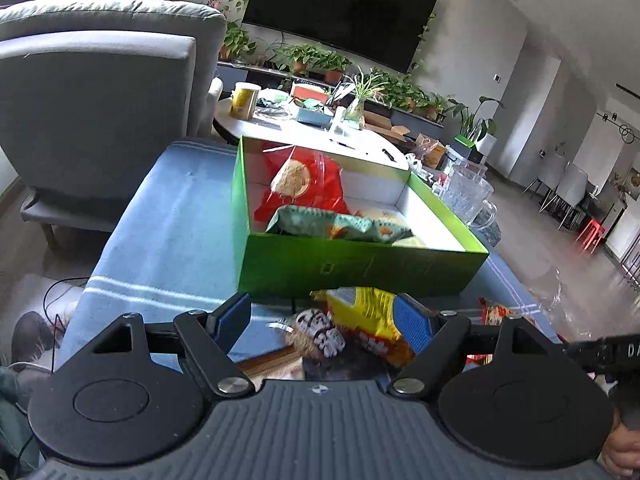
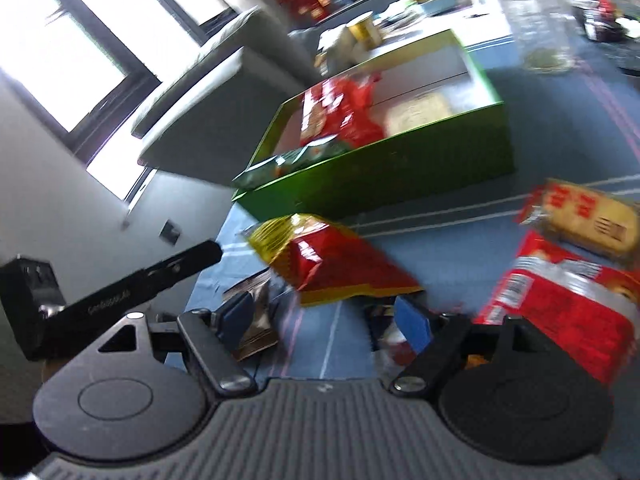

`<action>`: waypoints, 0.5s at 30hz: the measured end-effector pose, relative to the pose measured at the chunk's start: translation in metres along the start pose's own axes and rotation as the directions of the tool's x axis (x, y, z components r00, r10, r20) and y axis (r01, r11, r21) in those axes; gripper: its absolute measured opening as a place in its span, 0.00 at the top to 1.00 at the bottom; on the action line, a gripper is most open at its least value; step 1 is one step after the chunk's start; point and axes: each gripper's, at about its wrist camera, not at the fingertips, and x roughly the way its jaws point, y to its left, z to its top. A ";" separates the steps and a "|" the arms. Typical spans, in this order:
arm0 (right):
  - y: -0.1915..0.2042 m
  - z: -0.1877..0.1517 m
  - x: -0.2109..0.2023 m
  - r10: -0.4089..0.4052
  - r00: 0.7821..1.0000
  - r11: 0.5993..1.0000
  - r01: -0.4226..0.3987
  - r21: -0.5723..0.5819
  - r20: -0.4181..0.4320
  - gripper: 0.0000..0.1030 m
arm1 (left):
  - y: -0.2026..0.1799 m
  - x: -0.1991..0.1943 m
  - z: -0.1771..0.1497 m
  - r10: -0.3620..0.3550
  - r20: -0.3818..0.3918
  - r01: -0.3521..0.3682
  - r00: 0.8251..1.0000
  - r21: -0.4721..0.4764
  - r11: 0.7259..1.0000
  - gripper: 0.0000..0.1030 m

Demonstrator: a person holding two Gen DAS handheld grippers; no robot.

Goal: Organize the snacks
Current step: 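Move the right gripper back toward the snack pile, then grasp the yellow-and-red chip bag with the left gripper and lift it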

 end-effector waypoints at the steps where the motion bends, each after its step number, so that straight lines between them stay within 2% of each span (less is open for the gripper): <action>1: 0.004 -0.001 0.000 -0.022 1.000 1.000 0.022 -0.001 0.016 0.23 | 0.000 0.002 0.002 0.003 0.006 -0.003 1.000 -0.001 1.000 0.26; 6: 0.026 -0.015 0.001 -0.166 0.977 0.983 0.175 -0.059 0.131 0.23 | -0.009 0.029 0.019 0.000 -0.013 0.000 1.000 0.016 1.000 0.26; 10: 0.042 -0.030 0.018 -0.156 0.982 0.974 0.171 -0.147 0.108 0.23 | -0.020 0.051 0.017 0.015 -0.068 -0.010 0.998 0.074 0.997 0.26; 15: 0.034 -0.039 0.021 -0.154 0.987 0.978 0.160 -0.135 0.055 0.23 | -0.022 0.062 0.001 0.037 -0.120 -0.024 0.992 0.111 0.994 0.26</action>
